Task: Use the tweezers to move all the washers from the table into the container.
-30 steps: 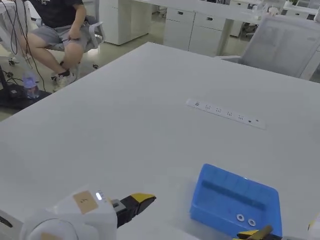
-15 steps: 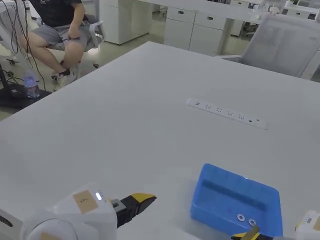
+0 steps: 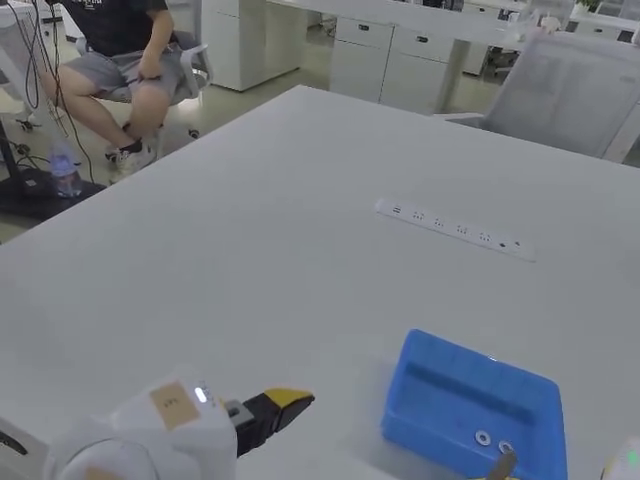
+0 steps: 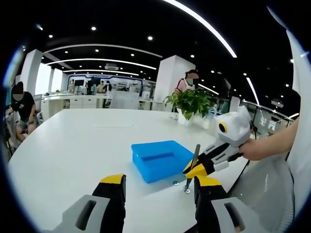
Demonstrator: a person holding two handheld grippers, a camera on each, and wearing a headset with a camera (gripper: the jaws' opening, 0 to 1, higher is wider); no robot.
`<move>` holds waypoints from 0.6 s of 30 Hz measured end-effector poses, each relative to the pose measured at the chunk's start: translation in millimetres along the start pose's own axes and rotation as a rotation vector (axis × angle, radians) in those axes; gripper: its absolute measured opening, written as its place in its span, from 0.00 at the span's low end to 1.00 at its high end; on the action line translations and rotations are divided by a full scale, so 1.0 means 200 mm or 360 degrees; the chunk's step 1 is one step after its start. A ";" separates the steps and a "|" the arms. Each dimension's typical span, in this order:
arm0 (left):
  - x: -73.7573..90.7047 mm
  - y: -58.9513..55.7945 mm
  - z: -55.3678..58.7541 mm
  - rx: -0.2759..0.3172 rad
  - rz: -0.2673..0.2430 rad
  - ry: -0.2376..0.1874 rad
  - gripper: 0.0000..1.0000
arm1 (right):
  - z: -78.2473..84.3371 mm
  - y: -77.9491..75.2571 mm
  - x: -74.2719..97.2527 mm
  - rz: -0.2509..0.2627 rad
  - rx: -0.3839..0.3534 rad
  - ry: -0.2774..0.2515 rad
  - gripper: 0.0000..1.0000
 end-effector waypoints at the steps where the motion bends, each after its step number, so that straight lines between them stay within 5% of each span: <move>1: 0.00 0.00 0.00 0.0001 0.0001 0.0003 0.55 | 0.00 0.00 0.00 0.0003 0.0007 -0.0001 0.04; 18: 0.00 -0.01 0.01 -0.0006 0.0011 0.0018 0.55 | 0.07 0.09 0.07 -0.0017 0.0053 -0.0029 0.05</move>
Point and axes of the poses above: the centre of the closed fingertips' face, and the gripper's own axes: x roughly backward along the fingers, y roughly to its left, z roughly out of its underside, the point moved 2 cm from there along x, roughly backward along the fingers, and after that the axes turned 4 degrees about x, right-handed, at the moved point
